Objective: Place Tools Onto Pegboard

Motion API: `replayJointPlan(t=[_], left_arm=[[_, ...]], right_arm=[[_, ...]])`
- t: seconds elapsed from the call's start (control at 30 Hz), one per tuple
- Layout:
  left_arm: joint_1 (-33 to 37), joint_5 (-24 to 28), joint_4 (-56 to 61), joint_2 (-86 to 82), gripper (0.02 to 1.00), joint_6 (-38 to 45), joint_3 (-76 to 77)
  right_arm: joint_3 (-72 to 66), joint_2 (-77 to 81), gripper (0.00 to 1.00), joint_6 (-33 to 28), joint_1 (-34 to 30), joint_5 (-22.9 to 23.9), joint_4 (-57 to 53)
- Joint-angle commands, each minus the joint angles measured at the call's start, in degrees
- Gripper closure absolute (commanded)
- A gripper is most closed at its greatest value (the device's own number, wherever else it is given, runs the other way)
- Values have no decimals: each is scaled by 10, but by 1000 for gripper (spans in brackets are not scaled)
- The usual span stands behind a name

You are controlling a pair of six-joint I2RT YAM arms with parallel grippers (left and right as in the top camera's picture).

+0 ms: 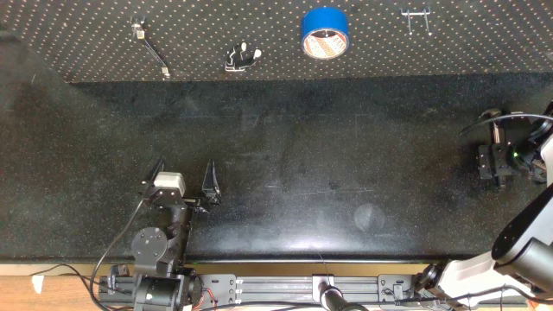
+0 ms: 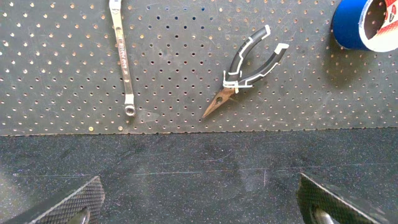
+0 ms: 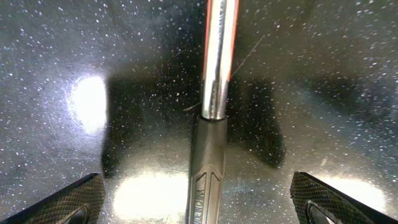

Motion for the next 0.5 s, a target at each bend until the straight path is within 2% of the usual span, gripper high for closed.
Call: replayJointPlan(t=[0.03, 0.1, 0.13, 0.2, 0.27, 0.3, 0.5], left_arm=[[-2, 6, -5, -6, 23, 1, 0], [-2, 6, -5, -6, 23, 1, 0], [-2, 6, -5, -6, 23, 1, 0], [-2, 6, -5, -6, 23, 1, 0], [-2, 6, -5, -6, 23, 1, 0], [-2, 6, -5, -6, 23, 1, 0], [-2, 6, -5, -6, 23, 1, 0]], right_arm=[[11, 13, 117, -14, 1, -7, -4], [11, 17, 126, -14, 1, -7, -4], [11, 20, 180, -14, 1, -7, -5], [11, 21, 215, -14, 1, -7, -6], [11, 23, 299, -14, 1, -7, -8], [11, 24, 437, -14, 1, -7, -9], [11, 25, 816, -14, 1, -7, -9]])
